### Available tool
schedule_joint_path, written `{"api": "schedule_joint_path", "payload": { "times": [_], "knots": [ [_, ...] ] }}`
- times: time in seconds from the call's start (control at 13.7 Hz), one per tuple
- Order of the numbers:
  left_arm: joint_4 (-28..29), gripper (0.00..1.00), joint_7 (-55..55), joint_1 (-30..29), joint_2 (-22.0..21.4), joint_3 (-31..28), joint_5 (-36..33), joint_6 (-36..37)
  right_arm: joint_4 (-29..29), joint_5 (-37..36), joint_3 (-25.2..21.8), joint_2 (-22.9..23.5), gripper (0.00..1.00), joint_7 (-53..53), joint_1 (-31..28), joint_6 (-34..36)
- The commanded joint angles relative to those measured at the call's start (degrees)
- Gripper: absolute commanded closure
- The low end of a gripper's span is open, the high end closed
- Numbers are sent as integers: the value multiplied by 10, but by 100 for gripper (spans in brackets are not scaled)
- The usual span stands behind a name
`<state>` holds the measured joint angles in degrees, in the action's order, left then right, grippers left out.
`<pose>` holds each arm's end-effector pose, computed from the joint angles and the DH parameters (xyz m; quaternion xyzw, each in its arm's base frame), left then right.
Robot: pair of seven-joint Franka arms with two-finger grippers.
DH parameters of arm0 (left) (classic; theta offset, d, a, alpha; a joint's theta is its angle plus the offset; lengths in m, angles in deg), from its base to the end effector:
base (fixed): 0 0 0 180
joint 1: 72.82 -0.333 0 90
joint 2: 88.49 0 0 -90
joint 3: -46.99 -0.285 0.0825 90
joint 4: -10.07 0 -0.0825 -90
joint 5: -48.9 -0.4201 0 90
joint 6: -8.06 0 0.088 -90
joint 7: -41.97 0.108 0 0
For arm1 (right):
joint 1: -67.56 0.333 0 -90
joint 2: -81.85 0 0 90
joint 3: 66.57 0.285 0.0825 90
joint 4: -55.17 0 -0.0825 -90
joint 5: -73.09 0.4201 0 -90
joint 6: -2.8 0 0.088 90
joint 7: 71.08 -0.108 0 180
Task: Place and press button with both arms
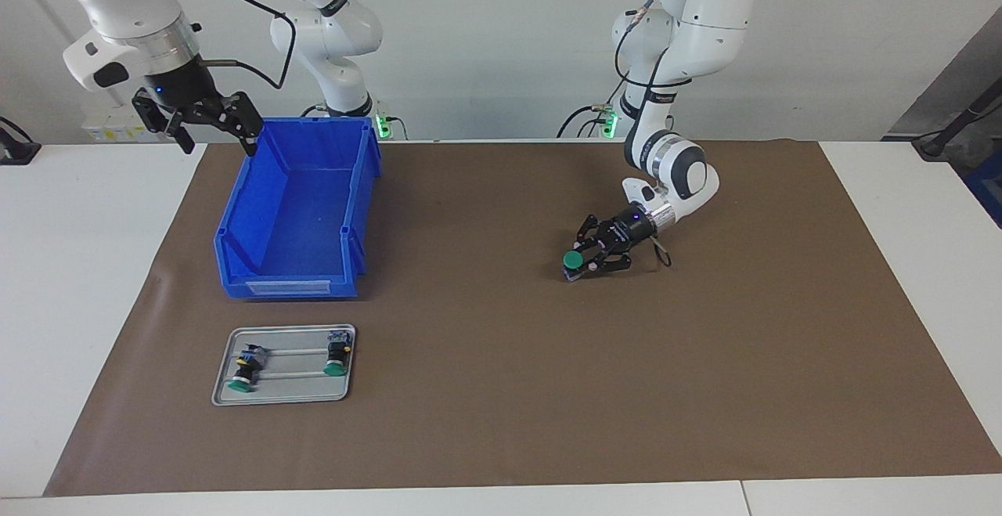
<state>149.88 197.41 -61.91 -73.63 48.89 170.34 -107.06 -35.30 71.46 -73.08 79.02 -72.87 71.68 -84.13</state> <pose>0.4656 -0.1598 0.1434 0.6587 -0.3919 0.5336 0.3575 0.5707 -0.0285 0.6122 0.9992 -0.0371 -0.0064 0.0114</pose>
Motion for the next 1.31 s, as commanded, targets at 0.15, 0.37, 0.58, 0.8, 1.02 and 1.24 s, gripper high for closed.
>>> {"api": "schedule_joint_path", "payload": {
  "times": [0.15, 0.37, 0.58, 0.8, 1.02, 1.24],
  "knots": [
    [5, 98, 30, -8, 2, -1, 13, 19, -14, 6, 0, -13, 0, 6, -2, 2],
    [4, 79, 30, -11, 2, -1, 13, 21, -14, 6, 0, -14, 0, 6, -2, 2],
    [4, 61, 30, -13, 1, -1, 13, 21, -14, 6, 0, -13, 0, 6, -2, 2],
    [4, 42, 31, -13, 1, -1, 13, 21, -14, 6, 0, -14, 0, 6, -2, 2],
    [1, 42, 31, -16, 1, -2, 12, 20, -14, 6, 0, -14, 0, 6, -2, 2],
    [0, 42, 29, -28, -2, -3, 3, 18, -14, 6, 0, -13, 0, 6, -2, 2]
  ]
}}
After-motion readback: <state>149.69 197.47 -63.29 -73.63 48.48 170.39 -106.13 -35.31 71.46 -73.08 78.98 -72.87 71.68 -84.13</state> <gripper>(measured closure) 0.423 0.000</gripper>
